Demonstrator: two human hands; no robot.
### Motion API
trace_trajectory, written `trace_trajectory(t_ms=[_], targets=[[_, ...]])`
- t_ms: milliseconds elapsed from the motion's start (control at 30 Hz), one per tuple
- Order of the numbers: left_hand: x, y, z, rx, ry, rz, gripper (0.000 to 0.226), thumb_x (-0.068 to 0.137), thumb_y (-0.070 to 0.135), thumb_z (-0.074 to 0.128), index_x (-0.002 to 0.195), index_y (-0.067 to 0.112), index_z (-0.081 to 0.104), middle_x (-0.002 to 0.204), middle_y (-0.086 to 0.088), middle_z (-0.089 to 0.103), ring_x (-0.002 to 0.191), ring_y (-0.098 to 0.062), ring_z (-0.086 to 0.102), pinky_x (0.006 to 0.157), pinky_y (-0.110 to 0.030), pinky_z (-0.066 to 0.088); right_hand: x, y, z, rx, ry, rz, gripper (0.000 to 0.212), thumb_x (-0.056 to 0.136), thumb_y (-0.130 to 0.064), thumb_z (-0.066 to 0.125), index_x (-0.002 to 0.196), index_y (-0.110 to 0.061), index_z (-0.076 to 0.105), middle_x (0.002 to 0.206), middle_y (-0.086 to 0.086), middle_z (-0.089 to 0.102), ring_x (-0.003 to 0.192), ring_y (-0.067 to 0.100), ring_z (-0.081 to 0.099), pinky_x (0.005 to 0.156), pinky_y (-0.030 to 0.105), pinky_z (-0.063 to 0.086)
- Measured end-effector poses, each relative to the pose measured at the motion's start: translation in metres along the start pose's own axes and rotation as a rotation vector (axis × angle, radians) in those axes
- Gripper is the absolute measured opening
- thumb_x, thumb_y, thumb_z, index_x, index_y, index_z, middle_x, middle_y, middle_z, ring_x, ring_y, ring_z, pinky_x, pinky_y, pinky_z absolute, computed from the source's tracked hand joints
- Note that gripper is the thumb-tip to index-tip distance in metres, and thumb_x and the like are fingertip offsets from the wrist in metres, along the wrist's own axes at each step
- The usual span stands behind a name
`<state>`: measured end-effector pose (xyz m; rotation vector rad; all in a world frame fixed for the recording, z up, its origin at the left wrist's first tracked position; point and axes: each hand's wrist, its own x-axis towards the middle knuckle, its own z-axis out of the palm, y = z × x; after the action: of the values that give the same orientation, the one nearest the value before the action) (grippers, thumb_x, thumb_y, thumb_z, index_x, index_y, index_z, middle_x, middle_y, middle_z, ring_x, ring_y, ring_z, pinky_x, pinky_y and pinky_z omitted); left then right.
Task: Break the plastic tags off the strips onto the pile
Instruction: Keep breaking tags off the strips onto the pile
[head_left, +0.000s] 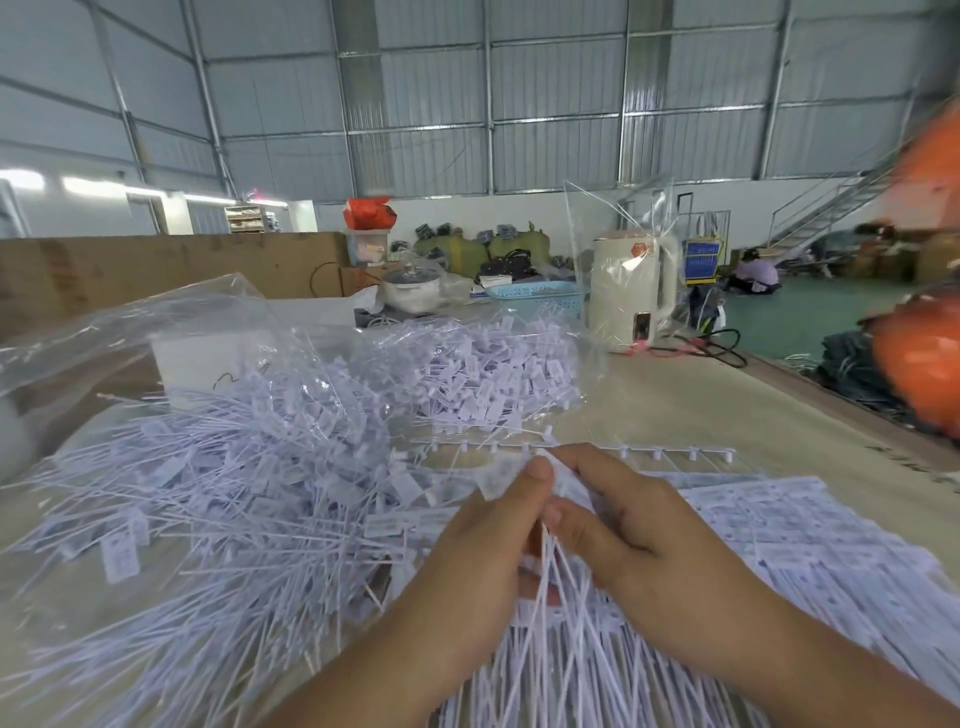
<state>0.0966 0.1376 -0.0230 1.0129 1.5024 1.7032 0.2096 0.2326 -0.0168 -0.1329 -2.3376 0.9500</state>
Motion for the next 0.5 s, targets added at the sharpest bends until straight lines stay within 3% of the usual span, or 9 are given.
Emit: trace_trajectory(t_ms=[67,133,167,233,300,500], targets=[[-0.002,-0.001,0.001,0.050,0.009,0.029,0.047,0.059,0.069,0.063,0.086,0.033,0.075,0.082,-0.005,0.072,0.072,-0.019,0.069,0.061,-0.038,0.054,0.000,0.000,0.000,0.006,0.012,-0.025,0.019,0.099,-0.038,0.048,0.115,-0.045,0.055,0.074,-0.007,0.065,0.052,0.008,0.052,0.051,0.029,0.046],[-0.004,-0.001,0.000,-0.015,-0.018,0.020,0.033,0.066,0.052,0.070,0.089,0.029,0.075,0.084,-0.008,0.074,0.068,-0.021,0.069,0.057,-0.034,0.053,-0.001,0.000,0.001,-0.018,0.004,-0.011,0.027,0.100,-0.033,0.048,0.121,-0.049,0.049,0.076,-0.023,0.065,0.053,0.000,0.058,0.052,0.012,0.042],[-0.004,0.000,-0.002,-0.072,-0.043,-0.006,0.028,0.069,0.042,0.072,0.091,0.025,0.075,0.085,-0.010,0.074,0.067,-0.022,0.069,0.056,-0.032,0.053,-0.001,0.001,0.002,-0.048,-0.002,-0.002,0.031,0.099,-0.036,0.048,0.125,-0.052,0.042,0.079,-0.028,0.064,0.058,-0.002,0.061,0.054,0.010,0.042],[-0.004,0.004,-0.006,-0.139,-0.080,-0.085,0.025,0.070,0.028,0.070,0.093,0.019,0.075,0.087,-0.014,0.074,0.067,-0.022,0.069,0.058,-0.033,0.054,-0.001,0.003,0.003,-0.108,-0.025,0.003,0.041,0.094,-0.052,0.044,0.131,-0.059,0.026,0.102,-0.038,0.060,0.087,-0.011,0.061,0.071,0.010,0.046],[-0.004,0.008,-0.012,-0.154,-0.104,-0.128,0.022,0.071,0.018,0.068,0.091,0.016,0.076,0.081,-0.012,0.071,0.064,-0.018,0.067,0.053,-0.029,0.052,-0.001,0.003,0.005,-0.162,-0.055,0.001,0.052,0.086,-0.069,0.038,0.129,-0.070,0.009,0.117,-0.053,0.042,0.110,-0.024,0.043,0.086,0.003,0.038],[-0.004,0.013,-0.014,-0.103,-0.051,-0.069,0.014,0.072,0.012,0.080,0.086,0.016,0.076,0.075,-0.010,0.073,0.059,-0.018,0.067,0.046,-0.023,0.048,0.001,-0.003,0.009,-0.177,-0.095,0.007,0.065,0.089,-0.060,0.044,0.130,-0.070,-0.005,0.129,-0.049,0.035,0.118,-0.022,0.038,0.091,0.001,0.033]])
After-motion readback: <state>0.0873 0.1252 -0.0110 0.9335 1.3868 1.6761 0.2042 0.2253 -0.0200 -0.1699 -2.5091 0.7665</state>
